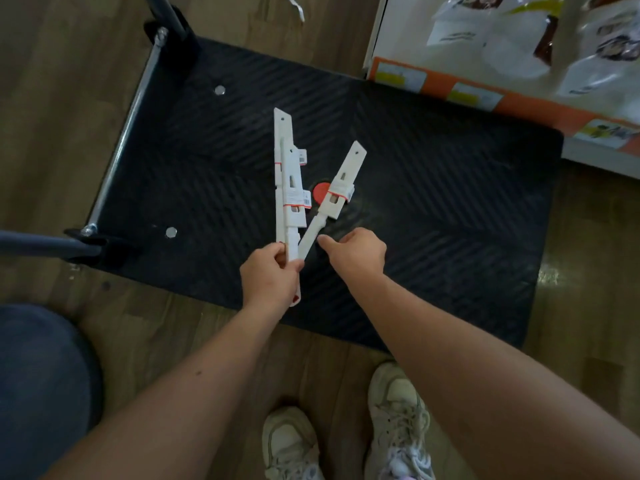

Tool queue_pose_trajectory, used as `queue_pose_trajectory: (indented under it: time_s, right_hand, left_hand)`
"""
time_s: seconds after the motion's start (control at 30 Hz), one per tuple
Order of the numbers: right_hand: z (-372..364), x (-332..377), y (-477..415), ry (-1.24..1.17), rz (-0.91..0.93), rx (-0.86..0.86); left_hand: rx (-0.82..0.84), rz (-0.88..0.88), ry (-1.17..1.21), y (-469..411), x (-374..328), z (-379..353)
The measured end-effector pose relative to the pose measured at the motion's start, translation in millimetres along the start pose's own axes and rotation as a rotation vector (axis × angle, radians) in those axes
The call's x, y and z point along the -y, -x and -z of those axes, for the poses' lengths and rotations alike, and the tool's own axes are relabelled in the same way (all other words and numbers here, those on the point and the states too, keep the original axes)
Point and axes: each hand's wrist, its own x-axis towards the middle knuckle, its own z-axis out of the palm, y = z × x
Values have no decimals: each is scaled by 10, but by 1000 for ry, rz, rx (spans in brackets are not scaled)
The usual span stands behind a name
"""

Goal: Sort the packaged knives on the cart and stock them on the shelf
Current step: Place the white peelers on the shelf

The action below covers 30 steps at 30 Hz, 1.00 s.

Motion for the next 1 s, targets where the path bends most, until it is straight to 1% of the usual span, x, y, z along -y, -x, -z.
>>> queue_pose_trajectory:
  time_s: [0.17, 0.3, 0.37, 0.47, 0.57, 0.63, 0.73, 0.87, 1.0]
  right_hand:
    - [-294, 79, -11, 22, 0, -20]
    - [-415, 143, -79, 133, 14, -101]
    - [-447, 171, -92, 157, 26, -112]
    - [-433, 218, -86, 107, 34, -71]
    - [-307, 227, -28, 68, 74, 13]
    - [-163, 232, 62, 40, 91, 60]
    - [178, 372, 297, -28, 98, 83]
    - [731, 729, 794, -227, 116, 27]
    - [1379, 1144, 1567, -404, 115, -15]
  left_hand:
    - [-38, -30, -23, -98, 264, 127]
    - [-24, -58, -52, -198, 382, 234]
    - [-22, -60, -50, -230, 409, 273]
    - [-30, -44, -56, -240, 419, 328]
    - [-22, -32, -48, -198, 353, 391]
    - [-9, -37, -49, -128, 237, 474]
    - [-14, -70, -47, 11, -61, 691]
    - [-6, -151, 11, 337, -669, 1097]
    - [44, -206, 54, 913, -1422, 1646]
